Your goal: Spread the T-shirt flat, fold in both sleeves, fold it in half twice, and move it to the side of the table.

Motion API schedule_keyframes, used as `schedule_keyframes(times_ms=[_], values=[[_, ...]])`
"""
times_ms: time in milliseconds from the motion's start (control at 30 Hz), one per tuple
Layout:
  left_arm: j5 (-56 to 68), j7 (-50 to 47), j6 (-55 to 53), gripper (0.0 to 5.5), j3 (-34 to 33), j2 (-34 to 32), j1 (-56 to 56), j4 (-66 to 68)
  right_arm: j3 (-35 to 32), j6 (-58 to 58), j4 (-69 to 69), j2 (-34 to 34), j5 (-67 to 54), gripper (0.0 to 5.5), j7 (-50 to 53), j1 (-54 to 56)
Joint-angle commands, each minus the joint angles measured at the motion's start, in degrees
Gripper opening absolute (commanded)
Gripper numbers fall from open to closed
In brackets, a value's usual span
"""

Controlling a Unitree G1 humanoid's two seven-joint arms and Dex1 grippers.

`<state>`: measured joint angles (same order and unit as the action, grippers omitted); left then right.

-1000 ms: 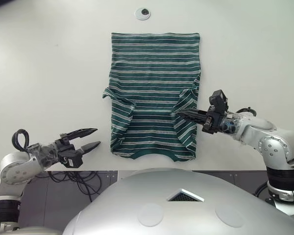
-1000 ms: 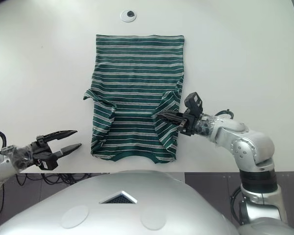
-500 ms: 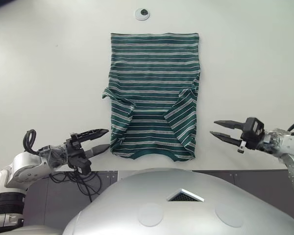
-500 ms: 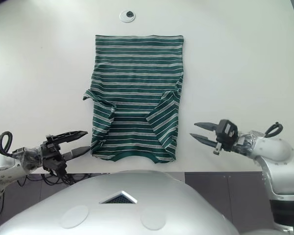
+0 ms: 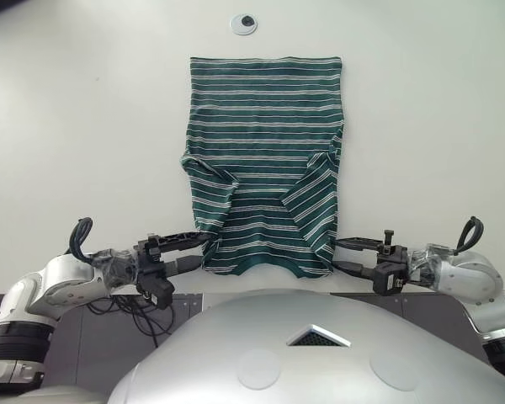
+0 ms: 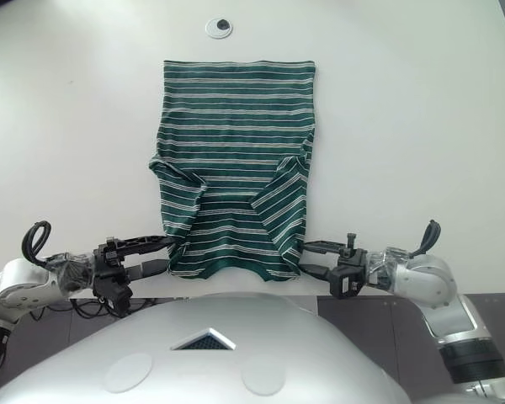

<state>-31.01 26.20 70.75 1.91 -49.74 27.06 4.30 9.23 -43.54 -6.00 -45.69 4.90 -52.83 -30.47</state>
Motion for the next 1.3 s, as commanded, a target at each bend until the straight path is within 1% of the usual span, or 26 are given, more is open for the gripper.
schedule_keyframes(times_ms=[33, 100, 200, 233, 300, 367, 533, 600, 633, 667, 700, 733, 800, 833, 867, 900, 933, 1000, 1033, 1100, 1167, 1200, 1233, 1300], values=[[-4.7, 1.6, -2.2, 2.25, 2.1, -2.3, 1.9, -0.1, 2.4, 1.0, 2.2, -1.5, 4.0, 1.70, 0.5, -0.2], [-5.4, 1.7, -2.3, 2.00, 2.5, -3.1, 2.0, -0.6, 3.1, 0.9, 2.2, -1.9, 3.9, 1.42, 1.0, 0.0], [-7.4, 1.6, -2.4, 1.46, 3.3, -4.1, 1.8, -0.7, 3.8, 1.0, 2.3, -2.5, 4.0, 0.79, 1.6, 0.3], [-8.0, 1.4, -2.5, 1.41, 3.5, -4.3, 1.6, -0.7, 4.0, 1.1, 2.4, -2.6, 4.0, 0.74, 1.8, 0.3], [-8.6, 1.1, -2.6, 1.02, 3.9, -4.5, 1.3, -0.6, 4.2, 1.3, 2.3, -2.8, 3.9, 0.33, 1.9, 0.3], [-9.1, 0.7, -2.9, 0.85, 4.4, -4.7, 0.9, -0.6, 4.3, 1.4, 2.1, -3.0, 3.8, 0.07, 2.2, 0.3], [-10.8, -0.7, -4.0, 0.33, 5.4, -4.7, -0.2, -0.4, 5.0, 2.1, 1.6, -3.8, 2.8, 0.00, 2.6, 0.8], [-8.3, -0.2, -4.9, 0.15, 6.0, -5.0, -0.3, -1.3, 5.5, 3.5, 0.7, -4.5, 0.2, 0.00, 1.7, 0.6], [-4.7, 0.5, -6.0, 0.03, 6.8, -5.4, 0.1, -2.2, 5.9, 4.9, -0.1, -5.0, -2.2, 0.00, 0.8, 0.3], [1.5, 1.9, -8.5, 0.01, 8.4, -6.2, 1.1, -4.1, 6.3, 7.3, -1.8, -5.6, -6.2, 0.00, -0.7, -0.3], [10.4, 4.2, -12.7, 0.01, 11.0, -8.0, 2.7, -7.2, 6.5, 10.1, -3.5, -6.3, -10.5, 0.00, -2.2, -0.8], [22.8, 8.0, -20.1, 0.01, 13.7, -11.7, 5.3, -12.9, 6.4, 14.2, -6.0, -7.9, -16.1, 0.00, -4.5, -1.8], [47.9, 16.4, -32.8, 0.01, 16.6, -22.5, 10.7, -24.0, 5.2, 22.8, -10.8, -12.2, -28.0, 0.00, -9.5, -3.6], [57.2, 20.6, -36.4, 0.01, 16.7, -27.5, 12.8, -27.4, 4.1, 26.8, -12.9, -14.4, -33.5, 0.00, -12.0, -4.5], [64.6, 24.8, -37.5, 0.01, 15.7, -32.3, 14.8, -29.4, 2.7, 29.5, -14.3, -16.0, -38.5, 0.00, -14.8, -5.2], [71.2, 28.8, -38.3, 0.01, 13.5, -35.5, 16.6, -30.8, 1.2, 32.0, -15.5, -16.8, -43.2, 0.00, -16.9, -5.6], [76.9, 32.7, -39.3, 0.01, 10.4, -36.8, 17.9, -31.6, -0.4, 34.0, -16.8, -17.6, -48.0, 0.00, -18.8, -6.0], [84.6, 38.8, -41.8, 0.01, 4.8, -36.4, 19.7, -32.3, -3.6, 37.4, -19.6, -18.2, -55.5, 0.00, -20.8, -6.3], [86.5, 40.3, -42.8, 0.01, 2.9, -35.3, 19.8, -32.6, -4.7, 38.5, -20.6, -18.0, -57.4, 0.00, -21.1, -6.1], [90.9, 41.4, -45.8, 0.01, -0.5, -31.4, 18.0, -32.6, -6.6, 41.4, -22.6, -16.8, -61.2, 0.00, -19.8, -5.0], [93.8, 40.4, -48.7, 0.01, -2.7, -27.0, 15.2, -31.6, -8.2, 44.3, -22.8, -15.0, -63.4, 0.00, -17.7, -2.5], [93.2, 39.0, -49.9, 0.01, -3.2, -24.8, 13.4, -30.9, -9.0, 45.7, -22.3, -13.9, -63.4, 0.00, -16.1, -0.9], [89.4, 36.2, -50.9, 0.01, -2.6, -21.8, 10.1, -29.2, -9.2, 47.4, -21.1, -12.1, -62.7, 0.00, -13.3, 2.1], [80.3, 29.6, -54.9, 0.01, 0.5, -14.7, 0.8, -24.0, -8.6, 51.0, -17.9, -8.4, -59.8, 0.00, -6.8, 8.7]])
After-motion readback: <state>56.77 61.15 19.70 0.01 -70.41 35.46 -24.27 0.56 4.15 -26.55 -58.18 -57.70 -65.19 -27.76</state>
